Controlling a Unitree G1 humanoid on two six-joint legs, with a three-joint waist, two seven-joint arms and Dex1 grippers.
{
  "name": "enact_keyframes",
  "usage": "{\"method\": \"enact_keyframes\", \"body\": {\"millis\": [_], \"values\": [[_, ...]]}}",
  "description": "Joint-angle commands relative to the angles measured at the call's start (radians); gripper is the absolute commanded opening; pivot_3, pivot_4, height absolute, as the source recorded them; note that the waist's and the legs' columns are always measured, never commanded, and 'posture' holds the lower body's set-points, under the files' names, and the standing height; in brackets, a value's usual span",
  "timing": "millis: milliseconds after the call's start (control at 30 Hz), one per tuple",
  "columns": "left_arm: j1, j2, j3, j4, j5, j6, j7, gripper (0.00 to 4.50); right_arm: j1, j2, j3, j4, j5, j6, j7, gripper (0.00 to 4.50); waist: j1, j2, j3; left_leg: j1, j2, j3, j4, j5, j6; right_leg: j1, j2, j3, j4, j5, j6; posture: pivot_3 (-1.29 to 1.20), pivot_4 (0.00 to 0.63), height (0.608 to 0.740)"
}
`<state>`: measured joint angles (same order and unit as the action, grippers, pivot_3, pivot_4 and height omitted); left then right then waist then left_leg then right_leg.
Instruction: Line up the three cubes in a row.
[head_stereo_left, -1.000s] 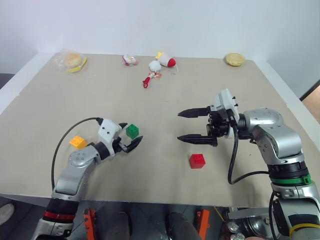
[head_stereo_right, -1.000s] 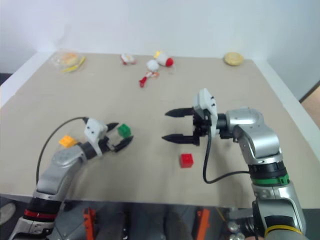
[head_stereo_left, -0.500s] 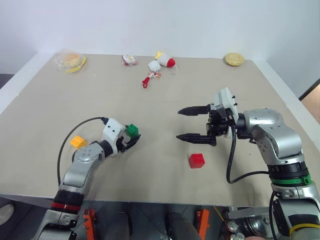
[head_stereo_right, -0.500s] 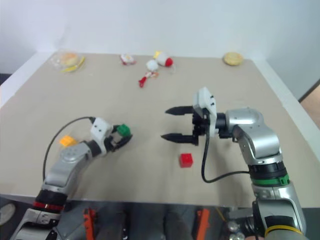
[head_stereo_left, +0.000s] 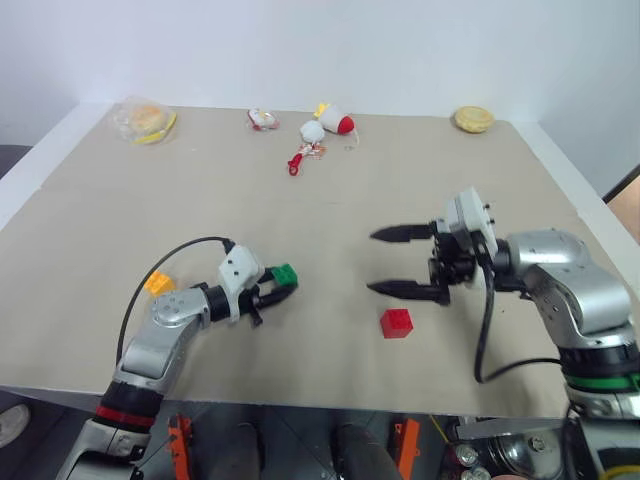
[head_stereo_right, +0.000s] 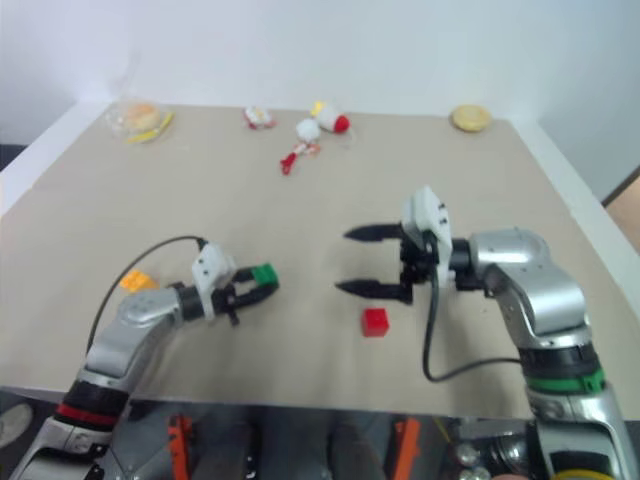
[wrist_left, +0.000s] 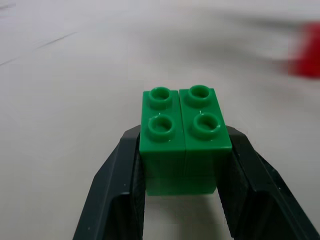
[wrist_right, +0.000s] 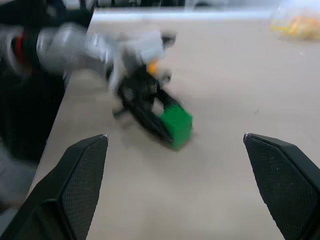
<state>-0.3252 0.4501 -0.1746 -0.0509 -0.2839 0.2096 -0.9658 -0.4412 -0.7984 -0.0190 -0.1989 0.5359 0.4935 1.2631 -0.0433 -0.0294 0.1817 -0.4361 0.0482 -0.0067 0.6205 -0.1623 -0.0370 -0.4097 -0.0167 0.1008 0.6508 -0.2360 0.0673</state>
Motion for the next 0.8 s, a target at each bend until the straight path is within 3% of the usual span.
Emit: {"method": "enact_keyframes", "body": {"millis": [33, 233, 467, 800], "values": [[-0.016, 0.027, -0.061, -0.036, -0.011, -0.044, -0.124, 1.34, 0.062, -0.037, -0.058, -0.079, 0.021, -0.021, 0.001, 4.50, -0.001, 0.000, 0.000, 0.000, 0.000, 0.000, 0.000, 0.000, 0.000, 0.000, 0.000, 0.000, 0.000, 0.000, 0.000, 0.00, 0.150, 0.737], [-0.076, 0.043, -0.129, 0.014, 0.011, -0.051, -0.236, 1.34, 0.147, -0.068, -0.107, -0.149, 0.042, -0.007, -0.032, 4.50, -0.004, 0.000, 0.000, 0.002, 0.000, 0.000, 0.001, 0.000, 0.001, 0.000, 0.001, 0.000, 0.000, 0.002, -0.001, 0.00, 0.150, 0.737], [-0.133, -0.003, -0.152, 0.134, 0.079, -0.103, -0.209, 1.34, 0.191, -0.087, -0.139, -0.200, 0.068, 0.020, -0.075, 4.50, -0.002, 0.000, 0.000, 0.002, 0.000, 0.000, 0.002, 0.001, 0.001, 0.001, 0.000, 0.000, 0.000, 0.002, -0.001, 0.00, 0.150, 0.737], [-0.141, -0.033, -0.159, 0.146, 0.083, -0.130, -0.246, 1.34, 0.207, -0.098, -0.142, -0.221, 0.088, 0.032, -0.102, 4.50, -0.002, 0.000, 0.000, 0.001, 0.000, 0.000, 0.002, 0.001, 0.001, 0.001, 0.000, 0.000, 0.000, 0.001, 0.000, 0.00, 0.150, 0.737]]}}
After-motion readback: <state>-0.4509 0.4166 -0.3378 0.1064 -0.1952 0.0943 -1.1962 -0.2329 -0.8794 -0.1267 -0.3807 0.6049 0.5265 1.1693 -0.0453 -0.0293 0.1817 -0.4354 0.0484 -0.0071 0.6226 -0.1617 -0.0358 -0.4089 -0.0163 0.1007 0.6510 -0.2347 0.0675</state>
